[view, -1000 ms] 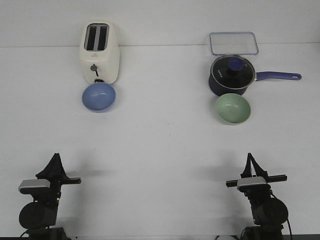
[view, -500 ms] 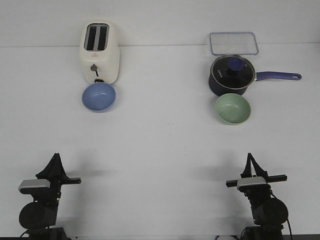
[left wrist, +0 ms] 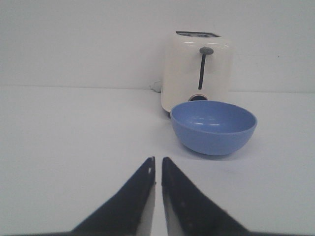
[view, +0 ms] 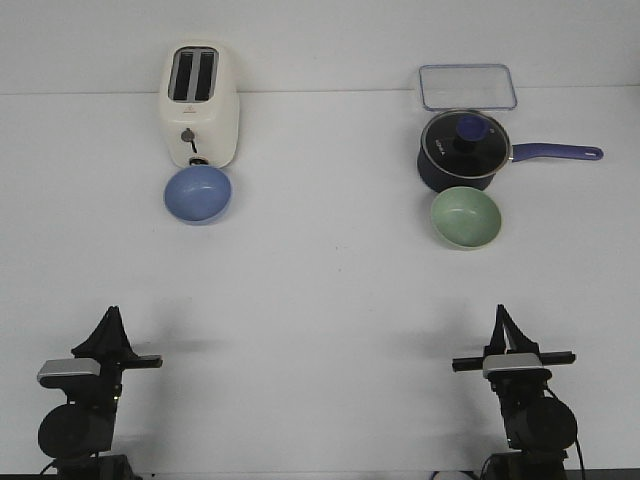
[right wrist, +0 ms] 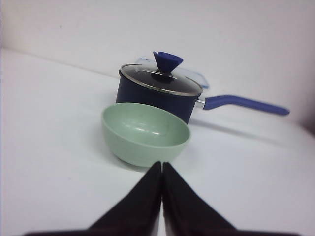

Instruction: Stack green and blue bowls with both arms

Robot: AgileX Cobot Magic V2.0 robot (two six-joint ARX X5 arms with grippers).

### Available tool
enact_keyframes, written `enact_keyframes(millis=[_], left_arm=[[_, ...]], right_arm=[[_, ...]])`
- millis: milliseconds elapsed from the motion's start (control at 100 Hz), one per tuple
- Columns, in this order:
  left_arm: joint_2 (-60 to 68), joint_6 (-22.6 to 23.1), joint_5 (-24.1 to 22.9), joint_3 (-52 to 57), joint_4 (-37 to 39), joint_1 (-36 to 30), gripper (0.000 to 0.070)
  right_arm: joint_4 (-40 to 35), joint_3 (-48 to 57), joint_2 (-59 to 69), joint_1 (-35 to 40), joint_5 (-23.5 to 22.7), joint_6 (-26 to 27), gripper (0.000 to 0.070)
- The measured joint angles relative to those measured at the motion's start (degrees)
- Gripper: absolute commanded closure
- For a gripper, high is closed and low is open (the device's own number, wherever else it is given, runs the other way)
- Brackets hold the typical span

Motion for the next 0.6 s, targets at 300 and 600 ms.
enact_keyframes(millis=[300,600], left_arm=[[0.0,0.0,0.0,0.0,0.0,0.0,0.0685],[0.0,0.0,0.0,0.0,0.0,0.0,0.0685]], right_arm=[[-4.2,1.9,0.7,0.0,1.7,20.9,0.07],[-10.0,19.3,19.9,0.0,1.6,26.4,0.0699]])
